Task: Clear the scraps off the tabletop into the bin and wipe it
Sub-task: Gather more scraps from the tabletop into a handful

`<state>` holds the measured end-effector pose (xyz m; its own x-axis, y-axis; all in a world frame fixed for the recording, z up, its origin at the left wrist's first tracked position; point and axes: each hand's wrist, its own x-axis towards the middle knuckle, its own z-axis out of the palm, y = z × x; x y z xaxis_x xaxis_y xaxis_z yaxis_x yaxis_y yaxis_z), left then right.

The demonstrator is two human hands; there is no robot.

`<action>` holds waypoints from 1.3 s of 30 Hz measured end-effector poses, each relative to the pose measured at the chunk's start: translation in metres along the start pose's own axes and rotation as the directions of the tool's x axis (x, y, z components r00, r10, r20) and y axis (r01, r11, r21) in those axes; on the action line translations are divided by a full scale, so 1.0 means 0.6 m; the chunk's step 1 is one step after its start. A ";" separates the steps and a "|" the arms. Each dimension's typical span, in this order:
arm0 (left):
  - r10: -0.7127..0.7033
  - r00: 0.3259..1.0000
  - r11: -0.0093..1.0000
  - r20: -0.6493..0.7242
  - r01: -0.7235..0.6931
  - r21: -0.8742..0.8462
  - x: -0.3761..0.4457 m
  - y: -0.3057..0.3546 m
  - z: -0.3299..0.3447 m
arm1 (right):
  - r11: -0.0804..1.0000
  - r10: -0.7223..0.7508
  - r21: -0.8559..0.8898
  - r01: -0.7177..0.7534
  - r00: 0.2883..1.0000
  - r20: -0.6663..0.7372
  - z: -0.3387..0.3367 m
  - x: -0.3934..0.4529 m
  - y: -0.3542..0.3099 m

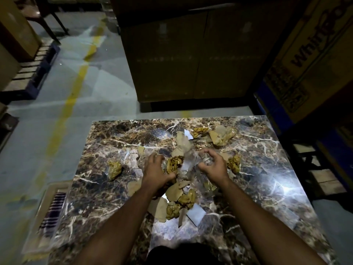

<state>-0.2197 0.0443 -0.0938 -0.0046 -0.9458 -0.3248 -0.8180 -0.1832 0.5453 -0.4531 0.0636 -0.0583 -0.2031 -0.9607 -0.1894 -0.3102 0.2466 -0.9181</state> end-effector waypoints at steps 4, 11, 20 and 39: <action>0.040 0.999 0.996 -0.008 -0.041 -0.083 -0.009 0.008 -0.002 | 0.999 -0.028 0.027 0.029 0.999 -0.043 -0.010 -0.008 0.004; 0.035 0.979 0.916 -0.200 -0.111 -0.385 -0.027 0.051 -0.020 | 0.995 -0.094 -0.050 0.087 0.984 -0.151 0.007 -0.028 -0.012; -0.133 0.986 0.546 -0.097 -0.008 -0.838 -0.070 0.113 0.001 | 0.988 -0.029 0.144 0.046 0.993 -0.116 0.062 -0.044 -0.056; -0.050 0.998 0.328 0.028 0.043 -0.944 -0.119 0.173 -0.013 | 0.822 0.173 0.544 -0.169 0.984 0.045 0.037 -0.081 -0.102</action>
<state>-0.3000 0.0907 -0.0080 0.0198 -0.9276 -0.3730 0.2743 -0.3537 0.8942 -0.4038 0.0922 -0.0004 -0.2120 -0.9082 -0.3608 0.2849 0.2957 -0.9118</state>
